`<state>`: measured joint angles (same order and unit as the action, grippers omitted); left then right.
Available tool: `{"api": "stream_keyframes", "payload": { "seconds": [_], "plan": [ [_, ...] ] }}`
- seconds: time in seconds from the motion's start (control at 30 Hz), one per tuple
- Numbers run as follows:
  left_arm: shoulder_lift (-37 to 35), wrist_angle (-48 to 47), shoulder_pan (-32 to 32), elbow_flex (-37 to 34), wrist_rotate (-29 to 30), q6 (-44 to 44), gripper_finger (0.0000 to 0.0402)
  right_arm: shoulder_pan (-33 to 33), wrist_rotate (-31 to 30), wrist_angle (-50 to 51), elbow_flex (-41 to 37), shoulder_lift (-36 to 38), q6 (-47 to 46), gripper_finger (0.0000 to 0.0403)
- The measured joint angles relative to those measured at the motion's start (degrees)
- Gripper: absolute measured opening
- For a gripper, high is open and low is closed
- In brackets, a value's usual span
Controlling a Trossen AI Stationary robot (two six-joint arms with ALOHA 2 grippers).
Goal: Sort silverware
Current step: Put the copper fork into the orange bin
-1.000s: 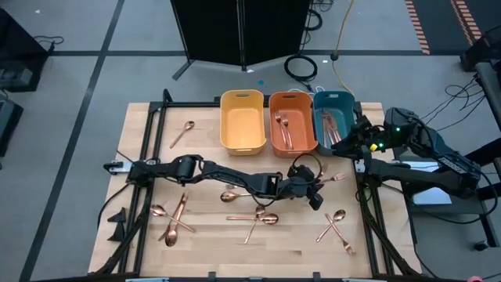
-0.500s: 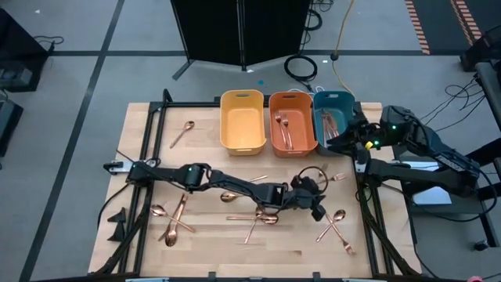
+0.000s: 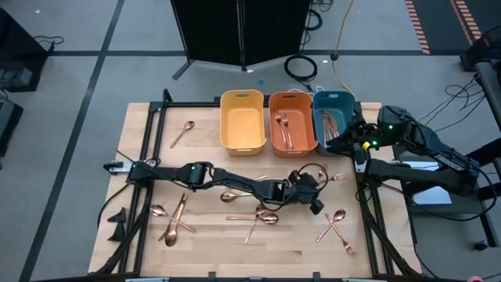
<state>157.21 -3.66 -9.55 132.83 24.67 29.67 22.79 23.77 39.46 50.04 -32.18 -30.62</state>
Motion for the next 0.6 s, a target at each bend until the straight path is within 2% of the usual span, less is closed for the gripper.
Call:
{"api": "stream_keyframes", "payload": {
  "seconds": [0.1, 0.3, 0.5, 0.6],
  "plan": [
    [0.3, -2.2, -0.1, -0.1, 0.9, 0.0, 0.0095, 0.0, 0.0, 0.7, 0.0, 0.0, 0.0, 0.0169],
    [0.7, -0.5, 1.0, 0.0, 2.3, 1.4, 0.0095, 0.0, 0.0, 2.4, 0.0, 0.0, 0.0, 0.0169],
    [0.7, -0.3, 2.2, 0.0, 0.8, 2.0, 0.0095, 0.0, 0.0, 3.8, 0.0, 0.0, 0.9, 0.0169],
    [0.7, -0.2, 2.6, 0.0, -1.8, 2.0, 0.0095, 0.0, -0.1, 4.0, 0.0, 0.0, 1.5, 0.0169]
  ]
}}
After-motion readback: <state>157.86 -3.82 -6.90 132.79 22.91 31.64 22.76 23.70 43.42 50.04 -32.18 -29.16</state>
